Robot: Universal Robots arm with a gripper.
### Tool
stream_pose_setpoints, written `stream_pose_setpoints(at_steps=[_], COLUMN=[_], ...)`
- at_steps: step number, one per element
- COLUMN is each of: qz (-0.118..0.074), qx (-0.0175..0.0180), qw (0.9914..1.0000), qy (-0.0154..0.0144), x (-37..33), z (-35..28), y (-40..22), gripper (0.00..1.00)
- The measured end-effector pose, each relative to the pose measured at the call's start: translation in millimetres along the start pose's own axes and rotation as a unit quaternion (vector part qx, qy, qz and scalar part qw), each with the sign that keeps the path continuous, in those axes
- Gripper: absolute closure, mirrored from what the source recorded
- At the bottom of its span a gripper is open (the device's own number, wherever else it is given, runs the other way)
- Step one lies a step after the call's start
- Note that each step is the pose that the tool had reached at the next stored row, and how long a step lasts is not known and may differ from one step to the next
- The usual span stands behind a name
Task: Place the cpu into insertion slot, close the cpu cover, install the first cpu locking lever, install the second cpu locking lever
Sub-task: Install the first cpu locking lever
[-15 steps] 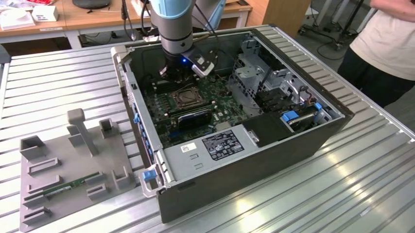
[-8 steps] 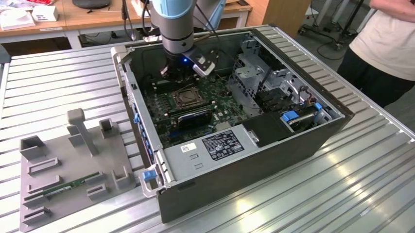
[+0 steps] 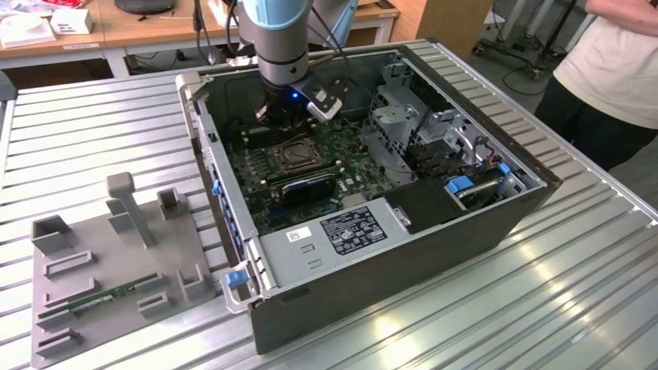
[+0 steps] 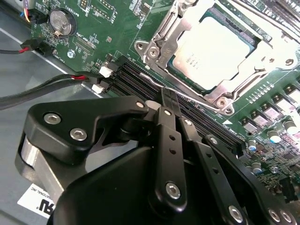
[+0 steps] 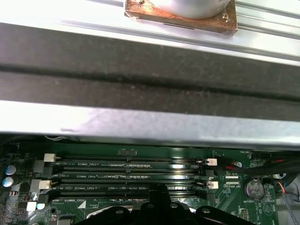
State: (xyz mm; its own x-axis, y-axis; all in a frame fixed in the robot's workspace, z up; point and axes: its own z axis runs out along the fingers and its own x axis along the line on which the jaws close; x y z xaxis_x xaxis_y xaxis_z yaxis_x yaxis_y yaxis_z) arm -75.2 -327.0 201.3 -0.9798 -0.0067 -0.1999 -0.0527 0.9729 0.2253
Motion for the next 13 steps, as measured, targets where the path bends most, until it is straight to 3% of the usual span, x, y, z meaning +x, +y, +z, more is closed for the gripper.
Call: stream_pose_setpoints(at_steps=[13], qz=[0.0], qx=[0.0015], qw=[1.0], qy=[0.0001], x=[-0.2], z=[1.2], y=[-0.4], gripper=[0.89])
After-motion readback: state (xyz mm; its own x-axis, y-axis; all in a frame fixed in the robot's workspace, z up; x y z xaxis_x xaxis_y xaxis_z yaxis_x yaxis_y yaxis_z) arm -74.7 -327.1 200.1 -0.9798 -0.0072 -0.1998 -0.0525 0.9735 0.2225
